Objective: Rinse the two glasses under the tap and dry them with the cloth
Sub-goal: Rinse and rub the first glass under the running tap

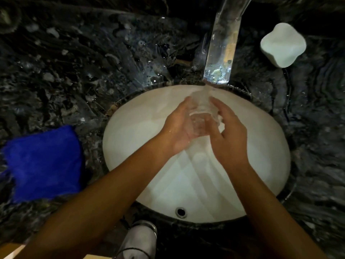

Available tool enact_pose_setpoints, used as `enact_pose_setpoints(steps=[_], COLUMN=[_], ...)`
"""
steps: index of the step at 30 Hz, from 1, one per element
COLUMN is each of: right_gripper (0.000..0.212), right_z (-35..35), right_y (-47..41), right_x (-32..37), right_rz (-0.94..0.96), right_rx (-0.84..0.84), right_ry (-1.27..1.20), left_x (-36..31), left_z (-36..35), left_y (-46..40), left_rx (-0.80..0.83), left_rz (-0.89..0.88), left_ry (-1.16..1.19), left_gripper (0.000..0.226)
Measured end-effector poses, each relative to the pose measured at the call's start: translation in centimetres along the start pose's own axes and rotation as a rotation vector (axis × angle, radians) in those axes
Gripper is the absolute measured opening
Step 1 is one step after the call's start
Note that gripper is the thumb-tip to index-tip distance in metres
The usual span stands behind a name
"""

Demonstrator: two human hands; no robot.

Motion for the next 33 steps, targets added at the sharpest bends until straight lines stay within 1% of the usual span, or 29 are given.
enact_pose_setpoints(steps=[1,3,5,7,8,9,10,11,12,13,15,16,17,18,19,21,24,25,27,29,30,31,32,33], right_gripper=[0.034,0.023,0.014,0.017,0.014,0.006,0.011,0.022,0.027,0.026,0.022,0.025,0.028,0.031,0.032,0.03,0.024,0.023,0.02,0.016,0.016,0.02,0.024,0.025], right_z=[0.1,0.9,0.7,-0.5,-1.1,-1.9,-2.8,-3.3,-3.7,-4.1,-5.5,-6.8,-7.9,-8.7,-9.5,-10.0,-10.1,-9.9,-9.5,-8.6,-7.8,-7.0,-5.6,-3.8], right_y=[-1.0,-3.0,-4.7,-5.4,-5.6,-5.8,-5.8,-6.1,-6.4,-6.4,-6.0,-5.2,-4.4,-3.8,-3.3,-3.4,-3.3,-3.1,-2.5,-2.2,-2.2,-2.2,-2.5,-2.9], right_x=[-0.5,-0.9,-1.1,-0.7,-1.0,-1.4,-1.6,-1.6,-1.5,-1.4,-1.1,-1.1,-0.7,-0.3,-0.1,0.0,0.1,0.1,0.1,0.0,0.2,0.2,0.7,1.0], right_rz=[-0.061,-0.112,-0.108,-0.111,-0.142,-0.178,-0.214,-0.225,-0.226,-0.25,-0.349,-0.408,-0.439,-0.464,-0.507,-0.598,-0.608,-0.592,-0.558,-0.543,-0.523,-0.498,-0.458,-0.418], right_rx=[-0.016,-0.021,0.057,0.165,0.198,0.236,0.279,0.312,0.345,0.384,0.539,0.656,0.775,0.865,0.915,0.931,0.947,0.961,0.98,0.927,0.873,0.811,0.735,0.642], right_ry=[-0.014,-0.033,-0.131,-0.202,-0.188,-0.164,-0.123,-0.077,-0.044,-0.048,-0.175,-0.252,-0.336,-0.435,-0.532,-0.69,-0.784,-0.779,-0.708,-0.61,-0.574,-0.567,-0.573,-0.567], left_x=[-0.1,-0.6,-1.3,-2.4,-2.9,-3.5,-4.0,-4.5,-5.2,-5.7,-7.3,-8.0,-8.6,-9.0,-9.3,-9.7,-10.4,-10.6,-10.3,-9.2,-8.9,-8.7,-8.9,-9.0], left_z=[-0.2,-0.7,-0.4,-0.4,-1.1,-1.7,-2.0,-2.4,-2.5,-2.0,-1.9,-1.7,-1.8,-1.9,-1.7,-1.2,-0.7,-1.0,-1.9,-2.9,-3.2,-3.2,-3.0,-2.6], left_y=[-0.1,0.0,-0.1,-0.1,0.0,0.0,0.1,0.1,0.1,0.1,0.6,1.1,1.7,2.3,2.8,3.7,3.9,3.8,3.4,3.1,3.0,2.9,3.1,3.2], left_rx=[0.01,-0.001,-0.007,0.051,0.099,0.138,0.153,0.144,0.108,0.066,0.01,-0.007,-0.013,-0.012,-0.012,-0.028,-0.003,0.022,0.093,0.16,0.16,0.127,0.075,0.035], left_rz=[-0.011,-0.074,-0.109,-0.114,-0.121,-0.136,-0.153,-0.181,-0.222,-0.275,-0.445,-0.531,-0.609,-0.679,-0.738,-0.821,-0.763,-0.721,-0.603,-0.501,-0.482,-0.478,-0.472,-0.433], left_ry=[-0.031,-0.223,-0.393,-0.439,-0.448,-0.462,-0.474,-0.493,-0.511,-0.521,-0.57,-0.59,-0.602,-0.62,-0.647,-0.737,-0.908,-1.01,-1.244,-1.426,-1.464,-1.435,-1.324,-1.133], left_gripper=[0.053,0.059,0.064,0.071,0.072,0.07,0.068,0.067,0.066,0.062,0.04,0.029,0.023,0.021,0.023,0.034,0.039,0.044,0.064,0.089,0.096,0.095,0.086,0.075])
Point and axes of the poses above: each hand's wrist, its own y-axis away from the middle knuckle, its own z-axis out of the back of the hand, x = y × z, the point moved 10 cm from there along -y, towards the middle knuckle, and after that the axes turned 13 degrees about y, right-handed, at the moved point
